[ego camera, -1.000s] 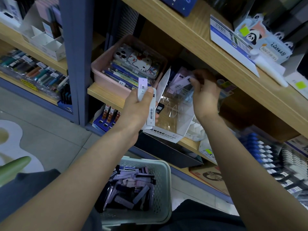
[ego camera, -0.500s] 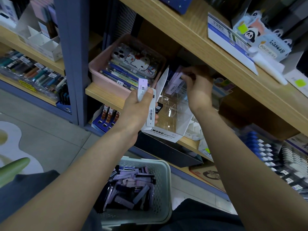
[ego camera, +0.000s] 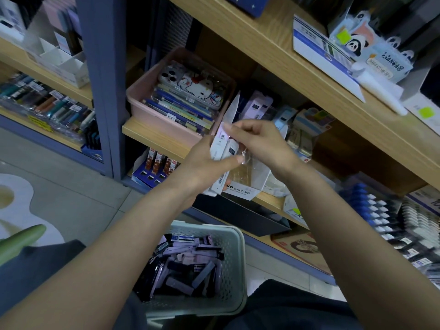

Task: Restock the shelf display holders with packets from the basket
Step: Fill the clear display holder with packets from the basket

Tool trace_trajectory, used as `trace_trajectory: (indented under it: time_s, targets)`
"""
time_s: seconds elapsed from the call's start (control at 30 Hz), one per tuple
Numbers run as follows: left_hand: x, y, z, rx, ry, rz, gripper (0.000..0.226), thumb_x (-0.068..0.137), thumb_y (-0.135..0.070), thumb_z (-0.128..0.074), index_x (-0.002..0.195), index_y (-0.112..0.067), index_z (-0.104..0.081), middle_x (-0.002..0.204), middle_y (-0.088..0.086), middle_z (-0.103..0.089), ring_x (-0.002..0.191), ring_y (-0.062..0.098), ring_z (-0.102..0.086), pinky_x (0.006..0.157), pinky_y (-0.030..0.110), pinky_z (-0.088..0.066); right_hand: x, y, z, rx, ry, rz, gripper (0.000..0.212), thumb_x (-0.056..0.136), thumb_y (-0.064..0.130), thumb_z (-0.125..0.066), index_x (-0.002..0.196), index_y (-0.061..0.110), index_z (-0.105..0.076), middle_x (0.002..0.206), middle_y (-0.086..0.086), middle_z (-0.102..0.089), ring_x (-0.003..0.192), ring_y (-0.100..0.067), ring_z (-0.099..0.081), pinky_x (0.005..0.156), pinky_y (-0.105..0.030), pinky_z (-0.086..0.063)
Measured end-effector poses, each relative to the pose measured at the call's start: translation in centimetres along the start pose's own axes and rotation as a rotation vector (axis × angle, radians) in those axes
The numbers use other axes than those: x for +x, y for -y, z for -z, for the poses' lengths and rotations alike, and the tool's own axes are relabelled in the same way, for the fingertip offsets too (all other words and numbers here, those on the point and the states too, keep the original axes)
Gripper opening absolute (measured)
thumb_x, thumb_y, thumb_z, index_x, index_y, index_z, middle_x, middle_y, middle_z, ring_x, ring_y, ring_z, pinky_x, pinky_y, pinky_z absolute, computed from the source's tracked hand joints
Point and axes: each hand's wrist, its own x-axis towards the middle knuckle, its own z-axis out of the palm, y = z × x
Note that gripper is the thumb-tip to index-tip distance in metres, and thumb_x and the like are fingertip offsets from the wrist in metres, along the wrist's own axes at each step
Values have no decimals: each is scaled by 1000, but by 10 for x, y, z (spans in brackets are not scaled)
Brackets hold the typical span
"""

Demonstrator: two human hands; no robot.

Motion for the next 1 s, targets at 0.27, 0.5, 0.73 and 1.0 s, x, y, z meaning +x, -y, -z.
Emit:
trace_trajectory:
  time_s: [0.27,0.5,0.73,1.0]
  targets:
    - [0,0,4,-54,-139,89,8,88,-17,-63,94,-15,-58,75,3,-60,44,2,-57,43,16,-46,-16,-2,11,556,-416,-39,14,99,17,-44,93,8,-52,73,-3,-68,62,-9,-67,60,-18,-55]
    - [1,-3,9,-164,-355,9,8,88,-19,-64,91,-23,-58,77,-4,-67,44,-2,-55,44,15,-48,-48,-19,-19,530,-218,19,11,95,0,-47,92,10,-43,90,-13,-65,76,-14,-70,72,-22,-56]
    - [-1,-3,6,-52,-250,-27,12,84,-19,-69,86,-25,-58,75,-3,-66,56,5,-61,43,16,-46,-49,-32,-22,79,90,74,38,85,-1,-63,109,25,-51,84,2,-68,73,-5,-60,76,-18,-46]
    - [-1,-3,5,-112,-232,-31,19,87,-18,-65,105,-18,-59,84,4,-65,51,8,-58,43,18,-47,-25,-24,2,208,-304,51,12,88,5,-61,97,13,-58,88,2,-66,76,-2,-65,69,-16,-52]
